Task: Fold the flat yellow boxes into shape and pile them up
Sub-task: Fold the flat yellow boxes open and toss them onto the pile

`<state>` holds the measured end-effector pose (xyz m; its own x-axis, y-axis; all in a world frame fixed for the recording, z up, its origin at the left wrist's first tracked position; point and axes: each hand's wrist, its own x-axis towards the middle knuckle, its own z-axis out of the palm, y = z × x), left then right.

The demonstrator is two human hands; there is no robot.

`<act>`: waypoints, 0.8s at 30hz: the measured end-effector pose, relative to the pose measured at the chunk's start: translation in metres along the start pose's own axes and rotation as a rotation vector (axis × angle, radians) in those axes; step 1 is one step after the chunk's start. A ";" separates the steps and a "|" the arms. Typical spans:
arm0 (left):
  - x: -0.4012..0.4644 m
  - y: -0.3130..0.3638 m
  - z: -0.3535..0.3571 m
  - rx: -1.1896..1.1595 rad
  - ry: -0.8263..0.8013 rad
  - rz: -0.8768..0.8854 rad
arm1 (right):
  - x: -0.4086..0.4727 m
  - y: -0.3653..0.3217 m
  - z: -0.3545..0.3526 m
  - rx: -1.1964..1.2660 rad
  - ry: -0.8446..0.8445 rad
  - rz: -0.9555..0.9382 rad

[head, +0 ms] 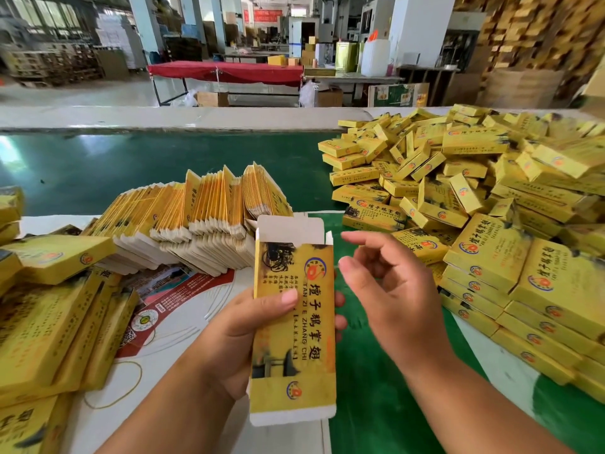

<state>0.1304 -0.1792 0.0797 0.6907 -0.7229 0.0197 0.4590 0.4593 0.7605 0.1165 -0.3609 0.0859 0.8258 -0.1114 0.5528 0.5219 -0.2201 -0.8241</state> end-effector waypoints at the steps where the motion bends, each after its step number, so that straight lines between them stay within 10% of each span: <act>1: 0.000 0.000 0.001 -0.011 -0.036 -0.013 | 0.000 0.000 -0.001 0.025 -0.032 -0.004; 11: 0.000 -0.007 0.004 -0.023 -0.198 -0.112 | -0.001 0.003 -0.003 0.177 -0.274 -0.023; 17: 0.006 -0.005 0.007 0.364 0.291 0.284 | 0.002 0.009 0.000 0.108 -0.110 -0.051; 24: 0.005 -0.002 0.008 0.416 0.220 0.377 | 0.001 0.011 0.001 0.219 -0.082 0.063</act>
<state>0.1285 -0.1880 0.0834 0.8830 -0.4054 0.2365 -0.0667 0.3903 0.9182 0.1235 -0.3625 0.0768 0.8680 -0.0374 0.4951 0.4955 0.0015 -0.8686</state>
